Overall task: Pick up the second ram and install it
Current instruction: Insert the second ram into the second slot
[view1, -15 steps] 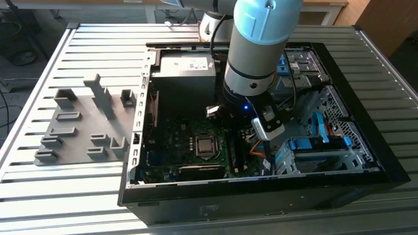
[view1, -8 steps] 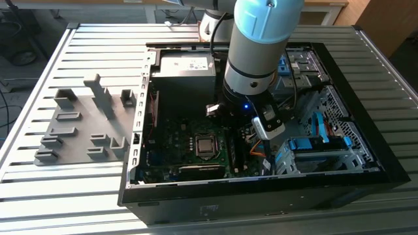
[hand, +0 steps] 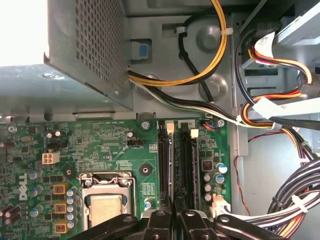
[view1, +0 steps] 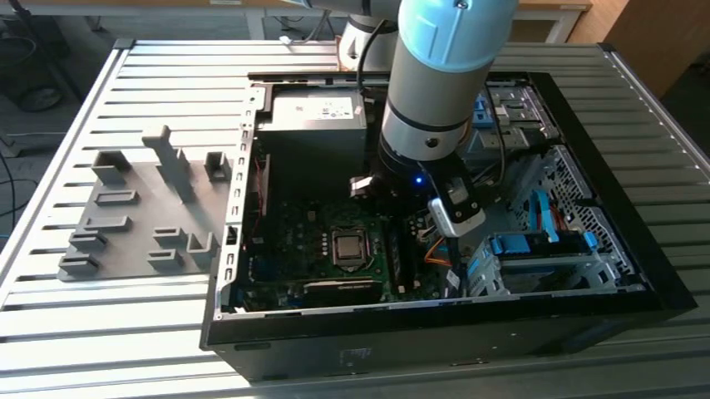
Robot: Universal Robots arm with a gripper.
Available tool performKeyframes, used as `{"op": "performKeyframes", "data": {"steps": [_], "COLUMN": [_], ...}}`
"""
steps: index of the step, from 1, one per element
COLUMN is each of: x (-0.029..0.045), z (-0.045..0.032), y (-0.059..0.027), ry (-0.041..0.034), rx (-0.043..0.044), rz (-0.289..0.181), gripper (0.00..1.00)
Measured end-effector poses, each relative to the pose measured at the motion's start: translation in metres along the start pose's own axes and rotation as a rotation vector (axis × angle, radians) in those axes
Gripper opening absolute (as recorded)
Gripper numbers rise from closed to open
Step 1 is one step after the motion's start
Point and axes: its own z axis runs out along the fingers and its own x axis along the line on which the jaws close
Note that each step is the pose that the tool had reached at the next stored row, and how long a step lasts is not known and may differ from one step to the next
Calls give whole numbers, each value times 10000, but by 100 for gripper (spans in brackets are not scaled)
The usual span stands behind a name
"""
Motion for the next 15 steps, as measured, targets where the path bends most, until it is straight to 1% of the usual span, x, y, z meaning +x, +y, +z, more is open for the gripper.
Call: {"op": "performKeyframes", "data": {"steps": [15], "x": [-3], "z": [-1], "y": [-4], "ry": [2], "rx": [8], "rz": [-33], "gripper": [14]}}
